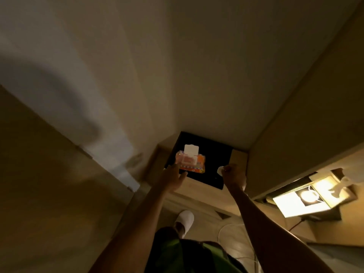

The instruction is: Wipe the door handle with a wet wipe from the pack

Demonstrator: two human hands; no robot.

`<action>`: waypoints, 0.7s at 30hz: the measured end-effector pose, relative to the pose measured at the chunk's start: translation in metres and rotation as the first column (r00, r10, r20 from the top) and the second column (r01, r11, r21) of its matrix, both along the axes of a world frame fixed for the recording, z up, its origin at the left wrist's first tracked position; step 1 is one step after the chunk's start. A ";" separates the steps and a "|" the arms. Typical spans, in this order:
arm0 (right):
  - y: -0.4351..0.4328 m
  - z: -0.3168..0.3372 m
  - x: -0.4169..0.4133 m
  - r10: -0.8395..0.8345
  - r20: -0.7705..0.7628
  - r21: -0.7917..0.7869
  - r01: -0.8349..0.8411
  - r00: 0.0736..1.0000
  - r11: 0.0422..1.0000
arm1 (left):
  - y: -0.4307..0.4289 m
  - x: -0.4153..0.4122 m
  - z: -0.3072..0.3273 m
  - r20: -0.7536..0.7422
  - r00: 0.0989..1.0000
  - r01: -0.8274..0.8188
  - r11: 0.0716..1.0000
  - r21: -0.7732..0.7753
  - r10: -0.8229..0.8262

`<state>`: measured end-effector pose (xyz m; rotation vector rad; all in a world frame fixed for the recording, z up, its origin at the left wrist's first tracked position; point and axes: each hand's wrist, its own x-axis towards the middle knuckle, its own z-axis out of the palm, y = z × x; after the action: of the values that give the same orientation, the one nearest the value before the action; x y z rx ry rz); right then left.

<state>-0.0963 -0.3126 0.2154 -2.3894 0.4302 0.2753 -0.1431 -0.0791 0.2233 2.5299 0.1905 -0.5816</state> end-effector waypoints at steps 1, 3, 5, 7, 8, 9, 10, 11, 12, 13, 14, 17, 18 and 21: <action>0.000 -0.003 0.011 0.002 -0.001 -0.029 -0.002 1.000 1.000 | 0.002 0.014 -0.001 0.006 1.000 0.012 1.000 -0.018 -0.012; 0.001 -0.009 0.035 -0.004 0.003 -0.055 0.004 1.000 0.998 | 0.006 0.045 -0.005 0.011 0.998 0.067 0.997 -0.026 -0.067; 0.002 -0.016 0.057 -0.016 -0.020 -0.032 0.015 1.000 0.999 | 0.011 0.076 -0.011 -0.003 0.993 0.120 0.993 -0.010 -0.120; 0.003 -0.020 0.075 -0.013 -0.040 -0.026 0.012 0.999 1.000 | 0.016 0.103 -0.015 -0.025 0.991 0.130 0.990 -0.046 -0.131; 0.003 -0.021 0.081 -0.020 -0.041 -0.034 0.019 0.999 0.999 | 0.018 0.113 -0.018 -0.023 0.991 0.130 0.990 -0.061 -0.132; 0.003 -0.022 0.087 -0.034 -0.040 -0.048 0.032 0.999 0.998 | 0.019 0.121 -0.018 -0.026 0.991 0.132 0.989 -0.061 -0.133; 0.004 -0.023 0.093 -0.042 -0.041 -0.073 0.039 0.998 0.997 | 0.020 0.128 -0.022 -0.025 0.990 0.139 0.988 -0.064 -0.140; 0.006 -0.023 0.099 -0.033 -0.073 -0.109 0.025 0.997 0.994 | 0.021 0.134 -0.023 -0.039 0.989 0.140 0.988 -0.063 -0.143; 0.008 -0.024 0.103 -0.003 -0.129 -0.155 -0.017 0.992 0.988 | 0.022 0.139 -0.027 -0.050 0.988 0.141 0.988 -0.068 -0.144; 0.011 -0.024 0.108 0.032 -0.193 -0.204 -0.072 0.981 0.976 | 0.022 0.143 -0.028 -0.063 0.987 0.140 0.987 -0.082 -0.146; 0.012 -0.025 0.112 0.058 -0.226 -0.243 -0.114 0.972 0.963 | 0.022 0.146 -0.031 -0.066 0.987 0.141 0.985 -0.097 -0.148; 0.014 -0.025 0.117 0.076 -0.253 -0.292 -0.151 0.964 0.944 | 0.023 0.150 -0.034 -0.062 0.988 0.135 0.983 -0.127 -0.143; 0.015 -0.025 0.116 0.061 -0.234 -0.288 -0.130 0.970 0.949 | 0.025 0.150 -0.037 -0.048 0.989 0.130 0.983 -0.131 -0.137; 0.013 -0.014 0.113 -0.075 -0.086 -0.140 0.062 0.993 0.988 | 0.033 0.147 -0.033 -0.069 0.990 0.113 0.982 -0.153 -0.124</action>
<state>0.0167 -0.2993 0.2017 -2.4967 0.5898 0.3343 0.0042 -0.0462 0.1906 2.3878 0.0232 -0.7154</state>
